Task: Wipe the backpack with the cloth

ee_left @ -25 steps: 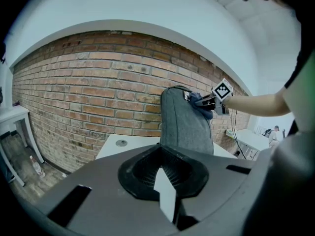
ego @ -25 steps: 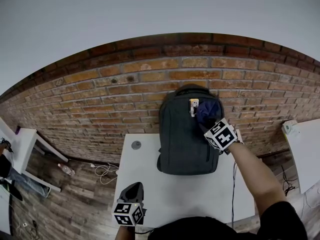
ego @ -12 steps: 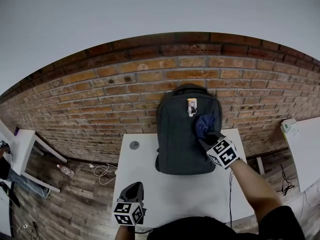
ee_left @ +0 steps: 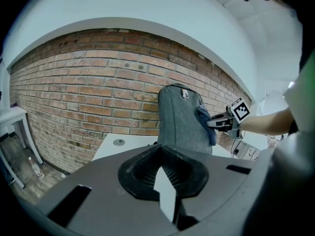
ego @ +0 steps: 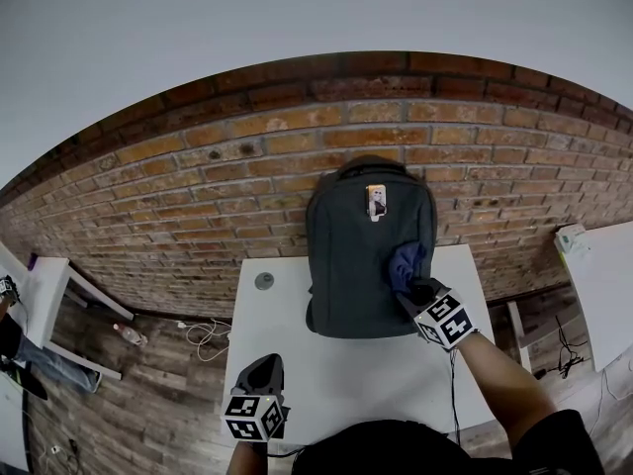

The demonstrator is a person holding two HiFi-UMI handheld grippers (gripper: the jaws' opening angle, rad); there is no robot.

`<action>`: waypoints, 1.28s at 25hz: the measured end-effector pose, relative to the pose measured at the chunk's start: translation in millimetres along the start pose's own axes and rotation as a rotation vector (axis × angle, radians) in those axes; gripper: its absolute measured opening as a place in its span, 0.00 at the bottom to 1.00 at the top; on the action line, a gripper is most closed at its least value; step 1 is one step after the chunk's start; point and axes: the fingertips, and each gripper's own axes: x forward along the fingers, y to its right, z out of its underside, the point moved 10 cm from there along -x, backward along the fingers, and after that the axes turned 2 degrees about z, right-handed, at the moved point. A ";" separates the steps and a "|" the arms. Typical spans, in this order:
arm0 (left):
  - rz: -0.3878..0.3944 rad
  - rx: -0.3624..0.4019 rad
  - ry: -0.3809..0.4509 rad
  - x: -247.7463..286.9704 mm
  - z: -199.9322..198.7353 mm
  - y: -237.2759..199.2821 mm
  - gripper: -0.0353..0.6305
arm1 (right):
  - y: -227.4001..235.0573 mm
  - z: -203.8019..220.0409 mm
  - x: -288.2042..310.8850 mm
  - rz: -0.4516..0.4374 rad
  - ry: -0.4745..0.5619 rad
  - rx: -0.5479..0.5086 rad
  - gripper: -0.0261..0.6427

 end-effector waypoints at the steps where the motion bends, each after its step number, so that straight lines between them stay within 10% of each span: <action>1: 0.002 0.000 0.000 -0.1 -0.1 -0.1 0.05 | -1.4 4.7 -1.3 -0.001 -0.005 0.019 0.10; 32: 0.051 0.025 -0.046 -11.0 4.0 -4.9 0.05 | -83.4 112.7 48.5 -0.062 -0.410 0.031 0.10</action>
